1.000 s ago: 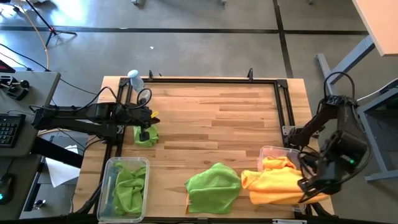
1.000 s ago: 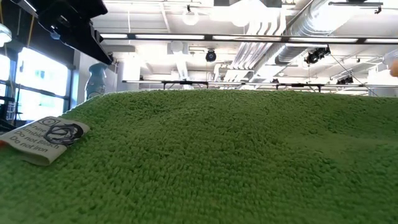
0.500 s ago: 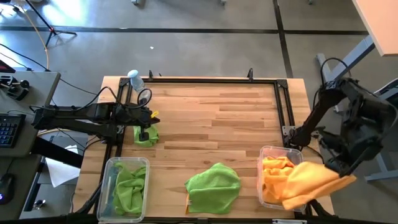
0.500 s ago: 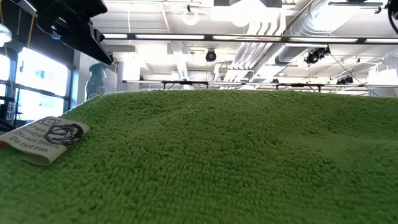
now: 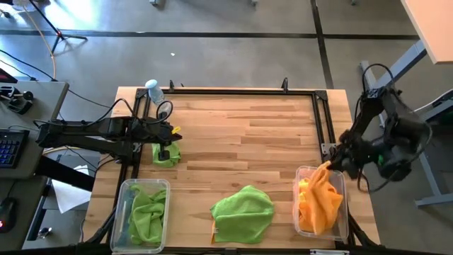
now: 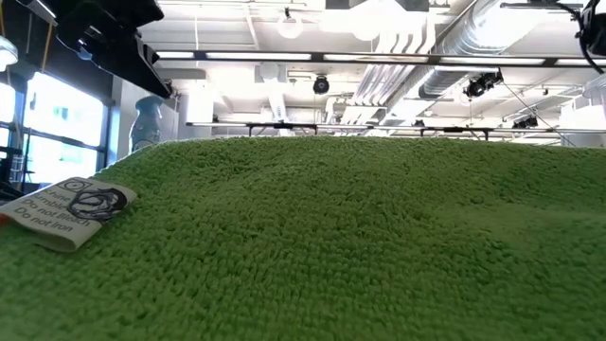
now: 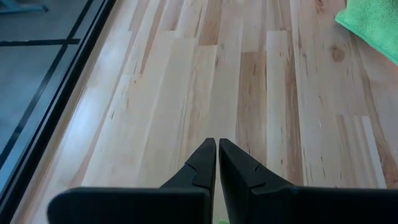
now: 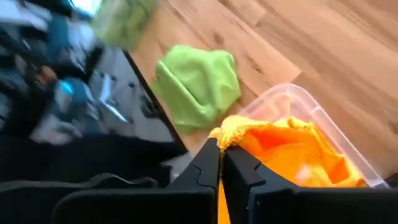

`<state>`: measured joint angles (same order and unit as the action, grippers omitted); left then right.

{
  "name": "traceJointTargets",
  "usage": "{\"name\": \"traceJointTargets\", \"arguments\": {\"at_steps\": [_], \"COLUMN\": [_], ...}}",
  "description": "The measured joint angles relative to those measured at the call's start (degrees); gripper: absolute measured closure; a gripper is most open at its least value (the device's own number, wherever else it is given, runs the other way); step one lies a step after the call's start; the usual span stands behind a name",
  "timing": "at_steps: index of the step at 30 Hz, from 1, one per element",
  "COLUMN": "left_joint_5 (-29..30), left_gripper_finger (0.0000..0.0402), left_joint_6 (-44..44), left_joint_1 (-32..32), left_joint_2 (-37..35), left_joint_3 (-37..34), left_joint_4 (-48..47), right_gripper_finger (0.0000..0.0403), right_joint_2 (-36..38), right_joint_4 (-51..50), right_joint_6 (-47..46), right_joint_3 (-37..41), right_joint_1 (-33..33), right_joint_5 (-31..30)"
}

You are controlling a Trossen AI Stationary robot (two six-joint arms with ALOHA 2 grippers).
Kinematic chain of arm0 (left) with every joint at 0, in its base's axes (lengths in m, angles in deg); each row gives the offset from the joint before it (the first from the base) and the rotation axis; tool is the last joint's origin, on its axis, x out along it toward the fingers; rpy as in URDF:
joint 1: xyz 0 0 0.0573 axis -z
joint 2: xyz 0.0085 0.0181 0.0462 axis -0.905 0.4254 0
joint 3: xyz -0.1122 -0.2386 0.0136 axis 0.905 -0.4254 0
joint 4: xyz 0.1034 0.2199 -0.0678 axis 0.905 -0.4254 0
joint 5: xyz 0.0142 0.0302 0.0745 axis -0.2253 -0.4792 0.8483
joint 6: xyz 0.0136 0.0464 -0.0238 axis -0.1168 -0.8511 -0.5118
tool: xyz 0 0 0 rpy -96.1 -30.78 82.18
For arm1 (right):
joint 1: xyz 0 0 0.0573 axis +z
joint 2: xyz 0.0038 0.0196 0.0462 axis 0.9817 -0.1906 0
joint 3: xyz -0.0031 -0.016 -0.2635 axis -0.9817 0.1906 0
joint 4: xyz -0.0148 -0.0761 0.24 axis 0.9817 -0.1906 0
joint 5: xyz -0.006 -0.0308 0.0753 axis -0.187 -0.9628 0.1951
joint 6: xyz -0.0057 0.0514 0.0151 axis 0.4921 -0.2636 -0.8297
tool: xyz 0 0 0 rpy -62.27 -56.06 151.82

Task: Sort microfiber towel by color & place in baskets
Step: Put the yellow towel into the right transparent bin

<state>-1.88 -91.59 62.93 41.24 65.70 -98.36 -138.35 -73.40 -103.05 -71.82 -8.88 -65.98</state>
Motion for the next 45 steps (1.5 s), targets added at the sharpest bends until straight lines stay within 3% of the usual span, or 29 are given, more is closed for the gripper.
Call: {"name": "traceJointTargets", "arguments": {"at_steps": [5,10,23,30,45], "left_joint_5": [0.0,0.0,0.0,0.0,0.0], "left_gripper_finger": [0.0394,0.0394,0.0394,0.0394,0.0394], "left_joint_6": [0.02,-0.04,-0.15,-0.15,-0.15], "left_joint_1": [-0.01,-0.01,0.0,0.0,-0.01], "left_joint_2": [0.0,0.0,0.0,0.0,-0.01], "left_joint_3": [-0.02,-0.02,-0.04,-0.04,-0.04], "left_joint_4": [0.01,0.0,0.0,-0.02,-0.03], "right_gripper_finger": [0.0403,0.0403,0.0403,0.0403,0.0403], "right_joint_2": [-1.92,-6.13,-20.26,-24.7,-25.27], "right_joint_4": [10.83,17.01,27.95,35.66,45.03], "right_joint_6": [9.71,10.33,23.68,29.41,29.13], "right_joint_3": [7.3,13.94,23.4,28.91,35.37], "right_joint_1": [-0.16,-2.23,-10.8,-12.0,-12.12], "right_joint_5": [10.15,19.9,30.93,30.98,31.71]}}
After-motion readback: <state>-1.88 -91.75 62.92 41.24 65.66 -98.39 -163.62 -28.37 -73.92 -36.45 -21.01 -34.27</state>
